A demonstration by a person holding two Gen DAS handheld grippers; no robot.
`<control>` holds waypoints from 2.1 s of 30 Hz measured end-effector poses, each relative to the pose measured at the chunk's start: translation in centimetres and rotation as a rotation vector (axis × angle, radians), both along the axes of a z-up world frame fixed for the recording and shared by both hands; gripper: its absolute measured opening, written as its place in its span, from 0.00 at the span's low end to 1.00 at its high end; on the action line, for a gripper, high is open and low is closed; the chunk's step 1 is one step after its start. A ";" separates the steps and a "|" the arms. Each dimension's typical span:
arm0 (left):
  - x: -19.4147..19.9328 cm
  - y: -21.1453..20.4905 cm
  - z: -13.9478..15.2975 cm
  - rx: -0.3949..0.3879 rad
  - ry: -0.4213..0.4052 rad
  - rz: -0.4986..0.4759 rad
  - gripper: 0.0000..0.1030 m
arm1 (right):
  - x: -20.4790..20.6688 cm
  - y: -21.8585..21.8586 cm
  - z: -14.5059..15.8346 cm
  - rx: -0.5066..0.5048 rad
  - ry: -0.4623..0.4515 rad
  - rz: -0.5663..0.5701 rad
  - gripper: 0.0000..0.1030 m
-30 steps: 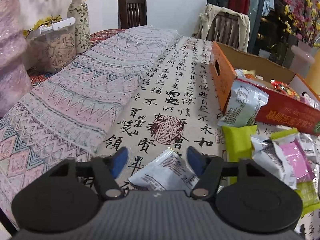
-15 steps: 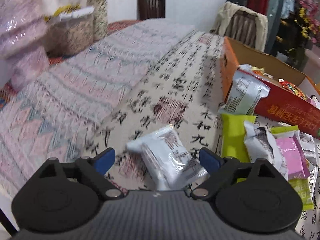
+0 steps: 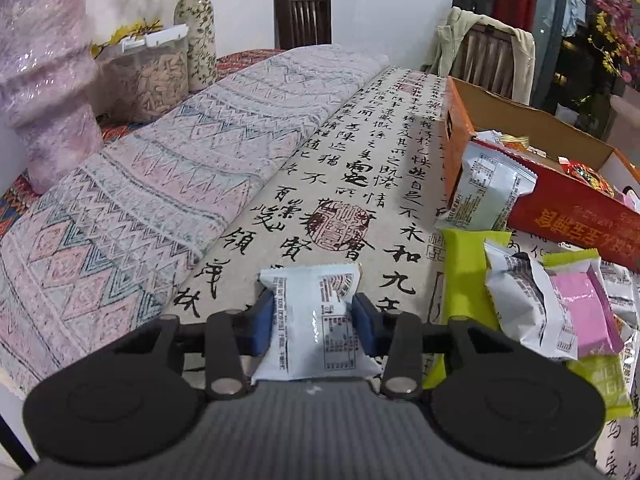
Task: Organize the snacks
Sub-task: 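Carry the gold packet and white packet over the box with both grippers, then open both grippers to drop the packets into the box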
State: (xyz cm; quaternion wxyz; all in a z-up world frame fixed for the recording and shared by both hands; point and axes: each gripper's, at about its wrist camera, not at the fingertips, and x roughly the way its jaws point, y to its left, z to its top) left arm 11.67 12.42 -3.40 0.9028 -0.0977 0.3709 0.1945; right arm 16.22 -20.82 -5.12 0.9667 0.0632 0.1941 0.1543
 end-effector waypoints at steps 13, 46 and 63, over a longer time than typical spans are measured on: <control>0.5 -0.4 2.8 -0.004 -0.170 -0.092 0.41 | -0.3 0.5 0.6 -0.032 -0.014 -0.008 0.13; 17.4 -5.7 7.4 0.068 -0.403 -0.342 0.41 | 13.5 4.5 5.1 -0.071 -0.037 -0.053 0.13; 14.9 -5.6 7.5 0.088 -0.509 -0.323 1.00 | 13.2 4.5 4.7 -0.089 -0.048 -0.091 0.60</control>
